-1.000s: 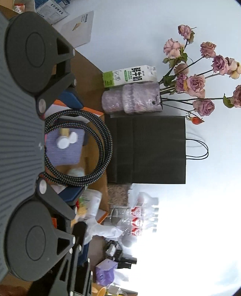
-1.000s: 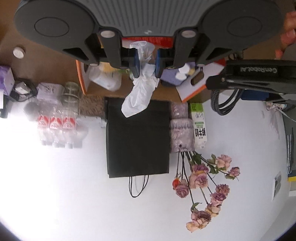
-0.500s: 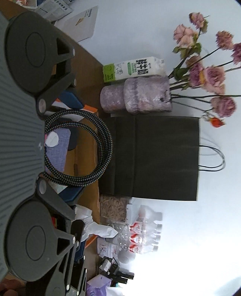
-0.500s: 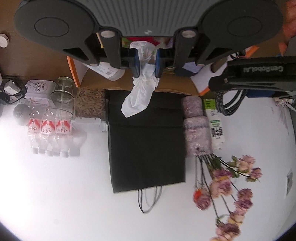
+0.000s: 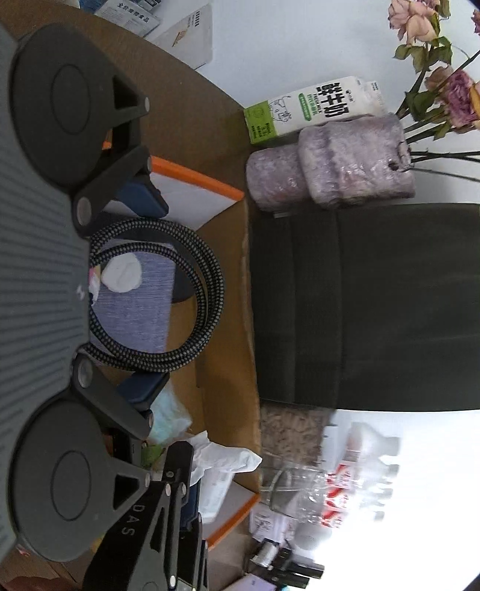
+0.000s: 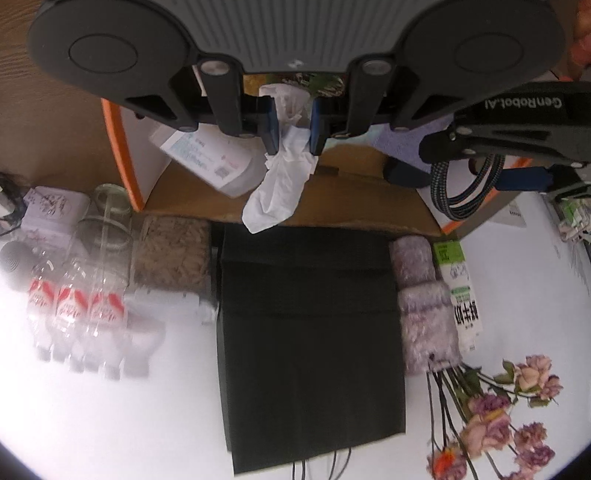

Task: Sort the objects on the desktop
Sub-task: 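Carry the braided cable and tissue with both tools into the box, then open both tools to release the cable and tissue in the box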

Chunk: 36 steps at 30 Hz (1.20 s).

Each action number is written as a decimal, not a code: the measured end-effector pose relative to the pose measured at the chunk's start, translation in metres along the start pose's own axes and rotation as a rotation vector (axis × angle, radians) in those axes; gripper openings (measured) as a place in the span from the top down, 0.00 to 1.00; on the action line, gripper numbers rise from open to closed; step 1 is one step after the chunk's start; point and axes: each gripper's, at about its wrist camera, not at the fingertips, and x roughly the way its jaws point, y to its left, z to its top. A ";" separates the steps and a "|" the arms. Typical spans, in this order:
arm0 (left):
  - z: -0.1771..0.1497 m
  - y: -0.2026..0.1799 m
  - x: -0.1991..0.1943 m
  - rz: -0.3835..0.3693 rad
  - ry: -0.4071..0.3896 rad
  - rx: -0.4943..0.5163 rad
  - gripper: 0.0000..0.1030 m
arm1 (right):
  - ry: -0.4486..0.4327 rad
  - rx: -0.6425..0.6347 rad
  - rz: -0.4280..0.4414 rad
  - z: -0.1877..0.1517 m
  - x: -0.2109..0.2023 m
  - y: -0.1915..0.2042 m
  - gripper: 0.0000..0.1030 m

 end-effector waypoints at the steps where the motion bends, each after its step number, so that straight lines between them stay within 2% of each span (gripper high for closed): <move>1: -0.001 -0.001 0.001 0.003 0.006 0.003 0.14 | 0.003 0.003 0.006 0.000 0.000 0.000 0.84; 4: -0.004 -0.002 0.006 0.013 0.025 0.013 0.15 | 0.017 -0.010 0.002 -0.002 -0.001 0.002 0.82; 5: -0.004 -0.002 0.007 0.015 0.034 0.011 0.15 | 0.018 -0.012 0.004 -0.002 -0.001 0.003 0.77; 7: -0.006 -0.001 0.008 0.022 0.044 0.010 0.15 | 0.013 -0.018 0.003 -0.003 -0.003 0.004 0.74; 9: -0.006 0.001 0.006 0.031 0.036 0.006 0.13 | 0.007 -0.030 0.007 -0.003 -0.006 0.007 0.65; 10: -0.005 0.002 0.004 0.038 0.031 0.004 0.12 | 0.002 -0.036 0.001 -0.003 -0.008 0.008 0.58; 12: -0.004 0.004 0.000 0.073 0.006 -0.002 0.02 | -0.011 -0.045 -0.019 -0.002 -0.013 0.010 0.48; 13: -0.003 0.006 -0.004 0.091 -0.011 -0.003 0.00 | -0.022 -0.042 -0.024 -0.001 -0.017 0.009 0.39; 14: -0.002 0.007 -0.007 0.098 -0.028 -0.006 0.00 | -0.033 -0.040 -0.026 0.000 -0.021 0.009 0.29; 15: -0.002 0.009 -0.011 0.097 -0.040 -0.012 0.00 | -0.044 -0.040 -0.024 0.001 -0.025 0.008 0.22; 16: -0.001 0.011 -0.014 0.094 -0.050 -0.021 0.00 | -0.060 -0.041 -0.018 0.002 -0.030 0.009 0.11; 17: 0.000 0.013 -0.018 0.090 -0.061 -0.030 0.00 | -0.076 -0.043 -0.014 0.004 -0.035 0.010 0.05; 20: 0.002 0.017 -0.025 0.098 -0.084 -0.039 0.00 | -0.109 -0.057 -0.013 0.008 -0.046 0.015 0.00; 29: 0.000 0.025 -0.036 0.108 -0.121 -0.076 0.00 | -0.137 -0.061 -0.016 0.009 -0.059 0.019 0.00; 36: -0.011 0.030 -0.065 0.130 -0.170 -0.102 0.00 | -0.172 -0.060 -0.031 0.000 -0.086 0.021 0.00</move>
